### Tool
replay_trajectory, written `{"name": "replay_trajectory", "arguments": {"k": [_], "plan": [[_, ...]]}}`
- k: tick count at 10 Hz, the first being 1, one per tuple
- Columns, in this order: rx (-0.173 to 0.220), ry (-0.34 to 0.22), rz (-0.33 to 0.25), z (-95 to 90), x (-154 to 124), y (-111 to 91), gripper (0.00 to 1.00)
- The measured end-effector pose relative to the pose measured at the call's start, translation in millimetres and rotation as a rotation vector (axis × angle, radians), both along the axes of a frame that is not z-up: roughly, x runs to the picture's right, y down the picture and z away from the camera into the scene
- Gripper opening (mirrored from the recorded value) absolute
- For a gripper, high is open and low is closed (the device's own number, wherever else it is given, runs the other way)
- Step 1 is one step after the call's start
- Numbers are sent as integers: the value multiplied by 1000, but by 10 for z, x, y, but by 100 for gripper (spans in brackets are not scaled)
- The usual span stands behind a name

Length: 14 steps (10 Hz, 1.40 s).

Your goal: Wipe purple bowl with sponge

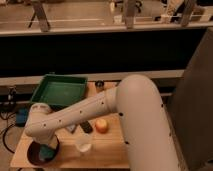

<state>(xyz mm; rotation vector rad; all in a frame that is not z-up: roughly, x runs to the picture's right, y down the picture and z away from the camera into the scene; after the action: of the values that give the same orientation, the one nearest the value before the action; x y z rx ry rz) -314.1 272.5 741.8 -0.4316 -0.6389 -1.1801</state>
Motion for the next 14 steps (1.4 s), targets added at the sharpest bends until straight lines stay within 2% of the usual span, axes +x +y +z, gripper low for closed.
{"name": "replay_trajectory", "arguments": {"k": [7, 11, 14], "plan": [[62, -68, 9, -4, -320, -179, 0], [57, -103, 33, -94, -346, -190, 0], [40, -113, 23, -244, -308, -75, 0]]}}
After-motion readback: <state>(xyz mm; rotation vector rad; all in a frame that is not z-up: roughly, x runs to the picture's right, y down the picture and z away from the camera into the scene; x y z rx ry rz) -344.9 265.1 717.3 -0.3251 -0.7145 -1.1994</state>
